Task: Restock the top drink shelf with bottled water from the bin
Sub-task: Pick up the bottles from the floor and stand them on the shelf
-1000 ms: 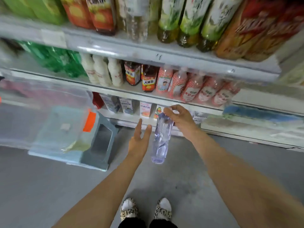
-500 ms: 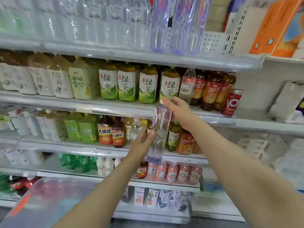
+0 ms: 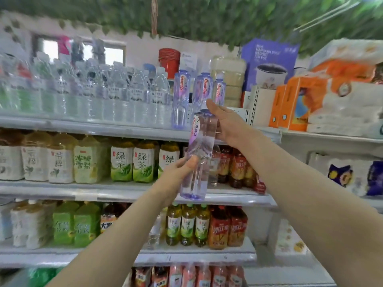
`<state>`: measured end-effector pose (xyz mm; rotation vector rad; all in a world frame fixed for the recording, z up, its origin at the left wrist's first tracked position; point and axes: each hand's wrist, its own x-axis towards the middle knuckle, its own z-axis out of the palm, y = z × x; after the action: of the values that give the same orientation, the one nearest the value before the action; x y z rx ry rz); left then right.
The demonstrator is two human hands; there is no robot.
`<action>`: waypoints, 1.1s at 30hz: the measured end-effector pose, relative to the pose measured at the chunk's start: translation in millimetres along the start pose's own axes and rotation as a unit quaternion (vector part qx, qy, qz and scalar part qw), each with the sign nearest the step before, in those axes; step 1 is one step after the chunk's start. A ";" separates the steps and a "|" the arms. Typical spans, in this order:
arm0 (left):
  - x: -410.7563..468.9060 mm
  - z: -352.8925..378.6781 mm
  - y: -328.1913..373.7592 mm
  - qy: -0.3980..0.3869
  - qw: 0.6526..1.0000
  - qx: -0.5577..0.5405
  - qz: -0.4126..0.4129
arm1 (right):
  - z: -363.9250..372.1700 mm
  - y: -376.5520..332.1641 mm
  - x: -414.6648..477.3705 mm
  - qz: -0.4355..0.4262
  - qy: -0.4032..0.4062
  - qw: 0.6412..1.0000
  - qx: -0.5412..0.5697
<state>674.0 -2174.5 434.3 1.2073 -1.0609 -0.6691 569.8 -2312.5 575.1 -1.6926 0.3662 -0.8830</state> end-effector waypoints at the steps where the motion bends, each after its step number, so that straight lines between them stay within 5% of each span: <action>1: 6.6 2.9 5.0 -0.005 1.000 -0.010 0.008 | -3.3 -5.3 4.8 0.004 0.002 1.000 0.005; 13: 108.4 61.7 50.0 0.164 0.979 0.054 0.110 | -54.3 -40.4 42.3 -0.081 0.057 0.975 -0.197; 22: 200.4 61.5 83.8 0.106 0.985 0.014 0.133 | -106.4 -70.0 127.9 -0.182 0.076 0.967 -0.158; 33: 249.9 74.1 63.2 0.092 0.985 0.087 0.119 | -134.9 -36.8 203.7 -0.174 0.013 0.977 -0.120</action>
<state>697.4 -2406.2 567.3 1.2419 -1.1020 -0.2783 602.5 -2526.2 694.7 -2.0076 0.2004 -1.1544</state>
